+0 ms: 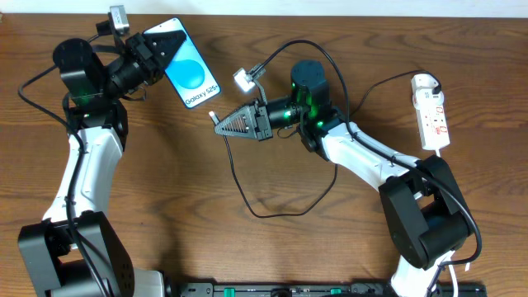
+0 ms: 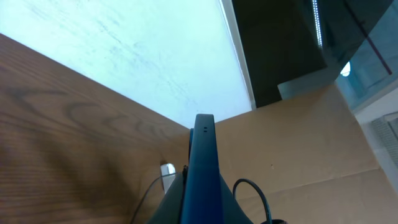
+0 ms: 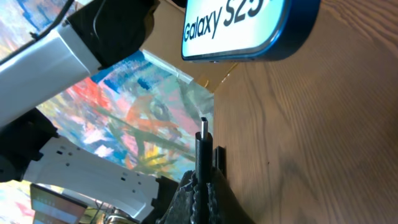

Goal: Plug charger to phone and switch on socket

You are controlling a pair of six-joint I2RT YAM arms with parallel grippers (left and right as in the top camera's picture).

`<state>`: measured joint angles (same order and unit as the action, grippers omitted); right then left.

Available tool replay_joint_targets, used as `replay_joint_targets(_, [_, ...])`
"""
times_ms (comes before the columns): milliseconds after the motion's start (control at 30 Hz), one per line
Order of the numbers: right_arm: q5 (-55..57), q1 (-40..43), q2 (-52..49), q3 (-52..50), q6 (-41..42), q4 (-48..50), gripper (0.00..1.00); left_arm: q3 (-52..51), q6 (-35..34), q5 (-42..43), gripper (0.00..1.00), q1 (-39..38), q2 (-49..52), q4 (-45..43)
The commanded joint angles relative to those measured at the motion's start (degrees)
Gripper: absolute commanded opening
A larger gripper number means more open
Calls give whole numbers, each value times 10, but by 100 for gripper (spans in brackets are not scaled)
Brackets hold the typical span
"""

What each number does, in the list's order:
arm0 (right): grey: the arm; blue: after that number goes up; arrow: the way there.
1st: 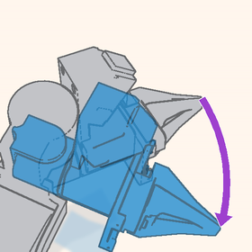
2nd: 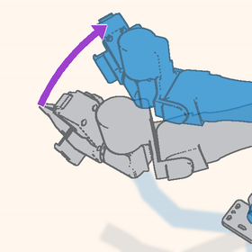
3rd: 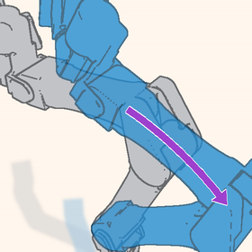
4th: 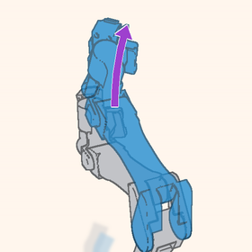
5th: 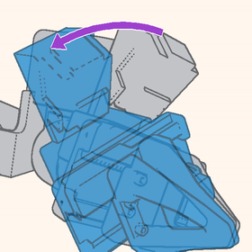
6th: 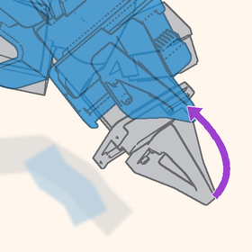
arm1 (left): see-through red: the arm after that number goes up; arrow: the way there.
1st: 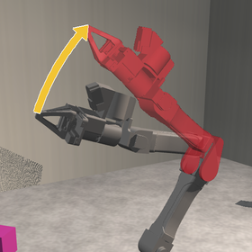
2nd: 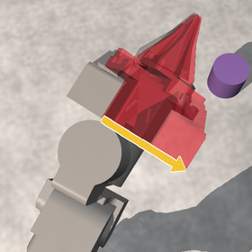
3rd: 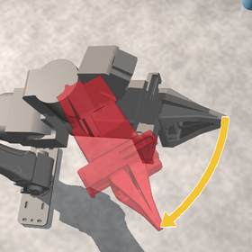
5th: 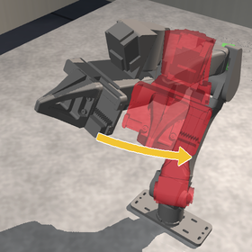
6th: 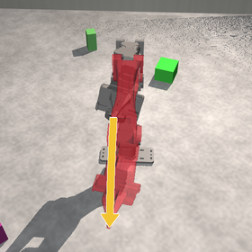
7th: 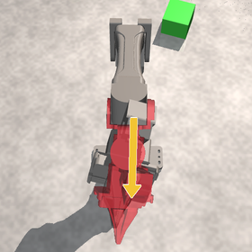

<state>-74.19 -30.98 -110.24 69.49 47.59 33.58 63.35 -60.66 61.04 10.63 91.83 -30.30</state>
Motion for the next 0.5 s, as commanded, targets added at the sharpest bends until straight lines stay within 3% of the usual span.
replay_joint_targets(0, [-10,3,-6,7,32,12,1,7,-22,-2,7,3,-11,-9])
replay_joint_targets(300, [-18,4,-6,7,36,36,1,7,-49,4,8,3,-11,-12])
replay_joint_targets(467, [-26,16,-6,7,36,53,1,7,-93,26,7,3,-11,-80])
